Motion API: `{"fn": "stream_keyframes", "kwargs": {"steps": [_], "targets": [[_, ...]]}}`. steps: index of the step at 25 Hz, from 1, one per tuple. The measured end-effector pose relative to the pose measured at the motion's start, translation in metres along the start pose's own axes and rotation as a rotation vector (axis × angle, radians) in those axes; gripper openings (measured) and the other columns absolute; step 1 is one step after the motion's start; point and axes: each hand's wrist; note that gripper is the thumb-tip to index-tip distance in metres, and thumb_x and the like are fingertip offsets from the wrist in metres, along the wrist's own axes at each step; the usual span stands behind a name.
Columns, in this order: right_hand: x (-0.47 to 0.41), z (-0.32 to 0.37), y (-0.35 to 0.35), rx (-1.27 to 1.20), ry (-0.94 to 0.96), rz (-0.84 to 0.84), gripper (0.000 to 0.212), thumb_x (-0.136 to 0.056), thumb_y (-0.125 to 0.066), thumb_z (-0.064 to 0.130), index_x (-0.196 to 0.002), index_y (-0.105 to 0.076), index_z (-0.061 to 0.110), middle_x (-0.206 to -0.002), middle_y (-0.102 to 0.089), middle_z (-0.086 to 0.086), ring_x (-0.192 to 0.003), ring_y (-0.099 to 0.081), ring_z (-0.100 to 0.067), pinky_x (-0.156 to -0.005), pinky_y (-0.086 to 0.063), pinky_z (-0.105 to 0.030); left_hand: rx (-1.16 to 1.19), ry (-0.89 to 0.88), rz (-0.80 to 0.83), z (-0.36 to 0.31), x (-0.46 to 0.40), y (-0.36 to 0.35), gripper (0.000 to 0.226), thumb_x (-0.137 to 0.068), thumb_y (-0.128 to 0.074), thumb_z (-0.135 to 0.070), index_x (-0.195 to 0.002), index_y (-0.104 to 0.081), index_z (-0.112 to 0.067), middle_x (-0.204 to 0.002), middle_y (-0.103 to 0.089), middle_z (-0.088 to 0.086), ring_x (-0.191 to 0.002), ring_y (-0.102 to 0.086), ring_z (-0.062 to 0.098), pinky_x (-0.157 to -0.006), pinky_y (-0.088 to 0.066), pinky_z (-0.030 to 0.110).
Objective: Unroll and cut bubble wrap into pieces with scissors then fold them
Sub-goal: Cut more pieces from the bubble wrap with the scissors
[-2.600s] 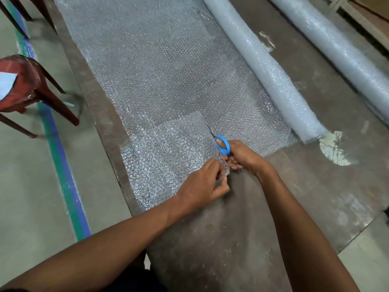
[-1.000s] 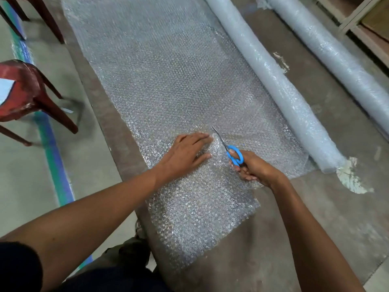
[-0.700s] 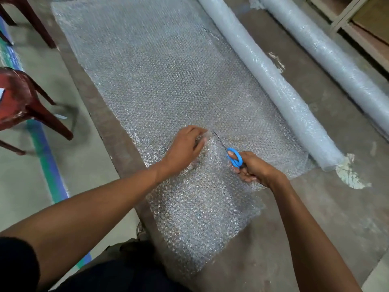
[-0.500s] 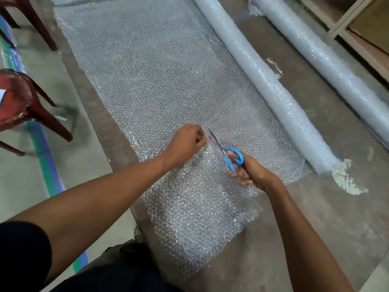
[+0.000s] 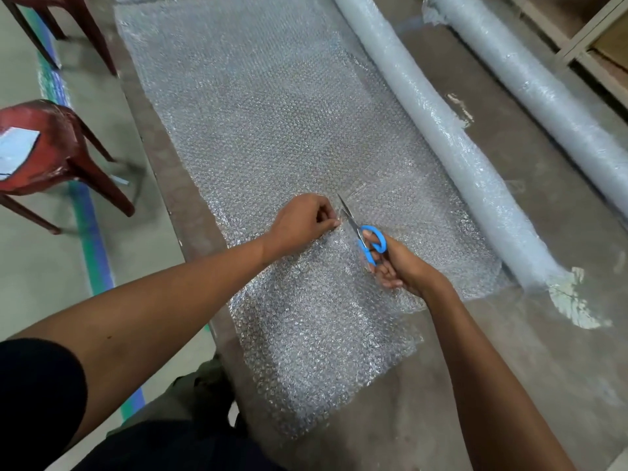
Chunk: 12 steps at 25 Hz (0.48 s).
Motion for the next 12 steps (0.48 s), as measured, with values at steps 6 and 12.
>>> {"fn": "stream_keyframes", "kwargs": {"steps": [6,12], "targets": [[0.000,0.019,0.002,0.053,-0.058,0.027,0.052,-0.110,-0.044,0.055,-0.098,-0.057,0.006,-0.067,-0.060,-0.008,-0.033,-0.042,-0.014,-0.034,-0.021,-0.018,0.095,0.043,-0.036,0.005,-0.003,0.000,0.029,-0.085,-0.088,-0.038,-0.103,-0.069,-0.025,-0.080,-0.070,-0.011,-0.066,-0.064,0.000,-0.057,-0.046,0.012],[-0.010,0.026,0.004,0.090,-0.080,-0.007,0.053,-0.108,-0.047,0.057,-0.096,-0.063,0.007,-0.072,-0.060,-0.009,-0.035,-0.041,-0.013,-0.034,-0.021,-0.020,0.098,0.077,-0.001,0.001,-0.015,0.007,0.012,-0.093,-0.081,-0.028,-0.099,-0.074,-0.020,-0.082,-0.070,-0.013,-0.069,-0.064,-0.001,-0.058,-0.045,0.009]]}}
Point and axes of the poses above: each hand's wrist, its own x-axis away from the middle knuckle, its own y-axis out of the back of the hand, z = x × y
